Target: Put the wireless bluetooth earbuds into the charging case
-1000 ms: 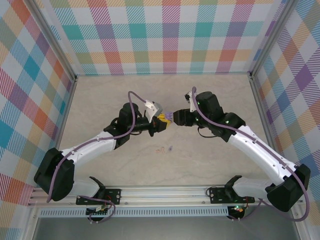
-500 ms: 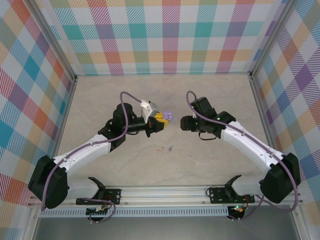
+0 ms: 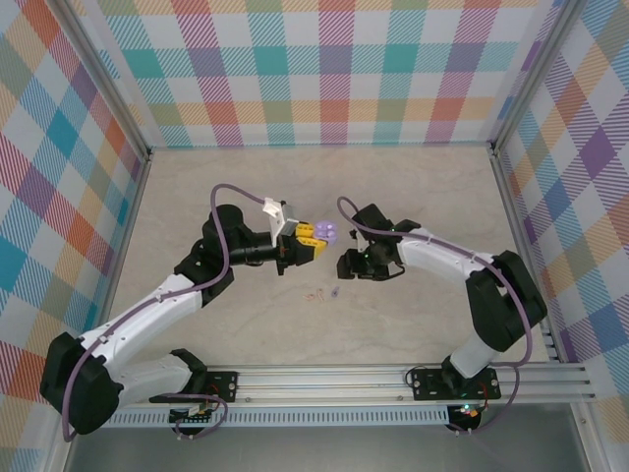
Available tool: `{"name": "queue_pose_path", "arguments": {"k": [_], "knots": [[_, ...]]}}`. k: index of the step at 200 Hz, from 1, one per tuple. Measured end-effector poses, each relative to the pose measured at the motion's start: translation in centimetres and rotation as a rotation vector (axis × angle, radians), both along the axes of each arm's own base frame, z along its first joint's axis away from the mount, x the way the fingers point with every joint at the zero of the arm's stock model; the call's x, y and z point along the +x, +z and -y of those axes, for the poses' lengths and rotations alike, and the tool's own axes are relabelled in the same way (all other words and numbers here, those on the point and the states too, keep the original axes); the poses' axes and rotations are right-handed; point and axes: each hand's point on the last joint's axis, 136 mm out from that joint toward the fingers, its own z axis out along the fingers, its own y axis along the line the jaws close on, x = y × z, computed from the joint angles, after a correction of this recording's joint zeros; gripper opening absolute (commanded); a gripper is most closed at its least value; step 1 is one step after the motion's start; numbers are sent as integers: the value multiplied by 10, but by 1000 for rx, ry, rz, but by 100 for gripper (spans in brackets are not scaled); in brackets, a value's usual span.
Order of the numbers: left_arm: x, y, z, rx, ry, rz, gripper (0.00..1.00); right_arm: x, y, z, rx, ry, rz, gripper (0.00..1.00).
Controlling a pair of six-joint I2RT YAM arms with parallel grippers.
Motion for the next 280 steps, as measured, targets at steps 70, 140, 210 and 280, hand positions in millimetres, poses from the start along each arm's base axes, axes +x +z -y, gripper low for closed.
{"name": "queue_pose_path", "arguments": {"k": [70,140,210,280], "knots": [[-15,8,-7,-2,-25,3,10,-13,-13,-29,-2,99,-82,51],[-21,10,-8,-3,-39,2,10,-27,-29,-35,-79,172,-150,49],[-24,10,-9,0,-54,-5,10,-23,-43,-23,-196,156,-150,37],[-25,10,-9,0,-56,-5,10,-5,-44,-5,-336,107,-95,33]]}}
